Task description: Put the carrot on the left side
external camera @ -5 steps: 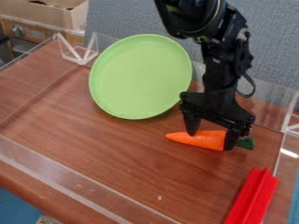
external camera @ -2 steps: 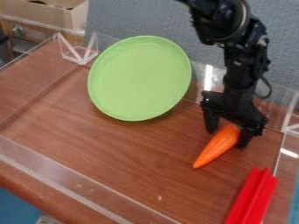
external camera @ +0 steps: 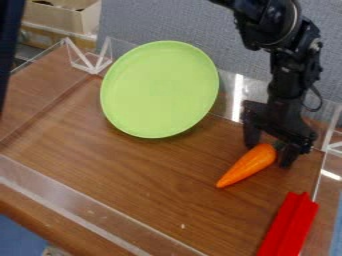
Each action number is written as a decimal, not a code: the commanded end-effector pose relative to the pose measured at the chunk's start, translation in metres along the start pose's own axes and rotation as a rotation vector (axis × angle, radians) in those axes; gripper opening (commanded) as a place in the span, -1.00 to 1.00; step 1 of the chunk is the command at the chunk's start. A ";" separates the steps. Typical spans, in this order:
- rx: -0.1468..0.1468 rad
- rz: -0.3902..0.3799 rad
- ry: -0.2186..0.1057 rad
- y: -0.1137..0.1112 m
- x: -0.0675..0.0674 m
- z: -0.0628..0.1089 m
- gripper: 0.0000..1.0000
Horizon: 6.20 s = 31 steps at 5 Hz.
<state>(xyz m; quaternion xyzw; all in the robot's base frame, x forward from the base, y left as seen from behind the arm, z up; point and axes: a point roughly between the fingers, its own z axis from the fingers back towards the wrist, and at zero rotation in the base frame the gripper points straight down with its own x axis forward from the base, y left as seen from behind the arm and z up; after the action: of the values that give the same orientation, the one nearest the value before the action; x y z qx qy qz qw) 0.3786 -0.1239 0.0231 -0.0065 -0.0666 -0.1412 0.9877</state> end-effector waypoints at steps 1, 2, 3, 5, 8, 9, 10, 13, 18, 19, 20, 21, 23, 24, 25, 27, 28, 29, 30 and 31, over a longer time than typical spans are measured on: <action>0.020 -0.054 -0.023 0.000 0.002 0.004 -1.00; 0.037 -0.078 -0.036 0.008 0.001 0.010 -1.00; 0.061 -0.085 -0.044 0.012 0.014 0.015 -1.00; 0.092 -0.088 -0.071 0.018 0.034 0.016 -1.00; 0.122 0.057 -0.077 0.048 0.021 0.007 -1.00; 0.127 0.099 -0.076 0.050 0.017 0.005 1.00; 0.123 0.102 -0.077 0.057 0.012 0.003 1.00; 0.132 0.101 -0.084 0.064 0.006 0.000 1.00; 0.194 0.196 -0.260 0.098 0.009 0.118 -1.00; 0.225 0.261 -0.339 0.118 -0.002 0.167 -1.00; 0.263 0.340 -0.391 0.149 -0.030 0.172 -1.00; 0.301 0.422 -0.392 0.184 -0.068 0.179 -1.00; 0.356 0.526 -0.373 0.241 -0.114 0.178 -1.00; 0.347 0.537 -0.368 0.249 -0.110 0.175 1.00; 0.324 0.499 -0.373 0.239 -0.102 0.178 -1.00; 0.266 0.380 -0.359 0.228 -0.082 0.158 -1.00; 0.239 0.322 -0.340 0.222 -0.086 0.153 1.00; 0.213 0.262 -0.332 0.217 -0.090 0.151 1.00; 0.205 0.277 -0.308 0.210 -0.095 0.143 1.00; 0.201 0.291 -0.289 0.204 -0.100 0.135 1.00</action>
<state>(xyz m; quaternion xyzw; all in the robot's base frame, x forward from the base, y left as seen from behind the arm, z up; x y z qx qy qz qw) 0.3209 0.1067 0.1232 0.0536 -0.1869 0.0151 0.9808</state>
